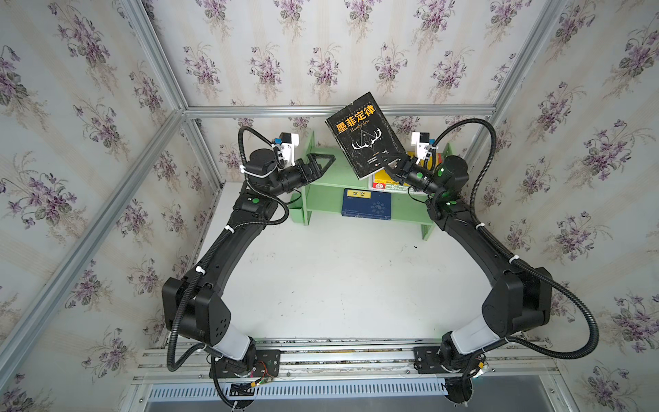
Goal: Stacking books/files
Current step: Pass the book.
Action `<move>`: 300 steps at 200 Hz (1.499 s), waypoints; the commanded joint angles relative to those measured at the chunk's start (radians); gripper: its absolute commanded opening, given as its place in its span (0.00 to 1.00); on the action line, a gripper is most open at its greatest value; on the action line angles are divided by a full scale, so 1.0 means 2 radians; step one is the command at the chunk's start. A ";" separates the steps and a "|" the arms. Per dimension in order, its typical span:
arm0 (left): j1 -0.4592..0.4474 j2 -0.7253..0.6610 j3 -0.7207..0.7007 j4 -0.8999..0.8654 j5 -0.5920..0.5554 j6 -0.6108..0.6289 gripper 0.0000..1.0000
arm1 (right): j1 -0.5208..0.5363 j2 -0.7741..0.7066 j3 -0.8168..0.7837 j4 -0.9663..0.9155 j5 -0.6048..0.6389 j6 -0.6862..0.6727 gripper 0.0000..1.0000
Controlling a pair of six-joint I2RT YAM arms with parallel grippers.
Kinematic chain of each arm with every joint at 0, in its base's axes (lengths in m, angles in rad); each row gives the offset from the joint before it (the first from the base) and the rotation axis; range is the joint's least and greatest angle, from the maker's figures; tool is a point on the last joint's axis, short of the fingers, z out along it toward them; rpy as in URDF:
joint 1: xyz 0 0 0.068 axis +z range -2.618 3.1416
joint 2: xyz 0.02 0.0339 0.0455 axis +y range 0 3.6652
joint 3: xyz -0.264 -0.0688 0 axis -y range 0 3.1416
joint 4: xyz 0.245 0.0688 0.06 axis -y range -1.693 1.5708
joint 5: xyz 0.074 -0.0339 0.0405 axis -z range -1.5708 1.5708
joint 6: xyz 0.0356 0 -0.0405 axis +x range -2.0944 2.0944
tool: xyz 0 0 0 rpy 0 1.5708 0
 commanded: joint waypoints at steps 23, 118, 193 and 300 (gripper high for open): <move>0.000 0.024 0.027 0.032 0.037 -0.023 0.99 | -0.007 -0.036 -0.008 -0.001 0.008 -0.031 0.00; -0.001 0.012 0.015 0.025 0.058 -0.028 0.99 | -0.023 -0.113 -0.050 -0.100 0.026 -0.065 0.00; 0.000 0.054 0.072 -0.040 0.105 -0.001 0.99 | -0.024 -0.148 -0.069 -0.155 0.016 -0.075 0.00; 0.007 0.034 0.067 -0.125 0.122 0.060 0.99 | -0.025 -0.193 -0.084 -0.212 -0.043 -0.071 0.00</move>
